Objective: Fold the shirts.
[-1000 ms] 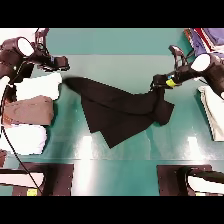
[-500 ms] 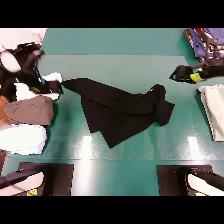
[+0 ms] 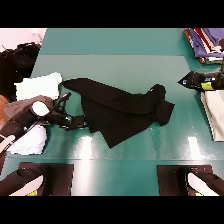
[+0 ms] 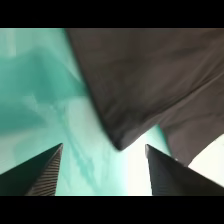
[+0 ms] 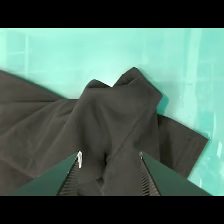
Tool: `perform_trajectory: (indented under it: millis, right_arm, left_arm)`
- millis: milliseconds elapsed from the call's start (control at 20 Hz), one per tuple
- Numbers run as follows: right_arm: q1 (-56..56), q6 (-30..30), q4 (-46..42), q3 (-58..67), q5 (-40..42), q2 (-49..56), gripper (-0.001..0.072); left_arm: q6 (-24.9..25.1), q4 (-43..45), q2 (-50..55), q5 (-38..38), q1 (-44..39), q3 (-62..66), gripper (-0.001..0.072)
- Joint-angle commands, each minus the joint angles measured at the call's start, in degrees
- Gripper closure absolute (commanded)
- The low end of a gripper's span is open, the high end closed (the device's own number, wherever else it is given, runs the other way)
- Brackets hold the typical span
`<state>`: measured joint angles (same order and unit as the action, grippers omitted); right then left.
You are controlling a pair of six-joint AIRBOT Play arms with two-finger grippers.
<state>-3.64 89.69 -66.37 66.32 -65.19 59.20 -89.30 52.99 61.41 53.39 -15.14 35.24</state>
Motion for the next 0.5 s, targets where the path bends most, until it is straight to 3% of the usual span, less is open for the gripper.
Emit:
perform_trajectory:
  millis: [0,450]
  right_arm:
    - [0.3,-0.3,0.9,-0.5,0.5,-0.5,0.0283]
    - [0.1,-0.3,2.4,-0.5,0.2,-0.5,0.0283]
  left_arm:
    - [-2.4,-2.8,0.0,-6.3,-5.7,-2.7,0.0105]
    - [-5.2,-2.9,0.0,-7.9,-6.6,-2.8,0.0105]
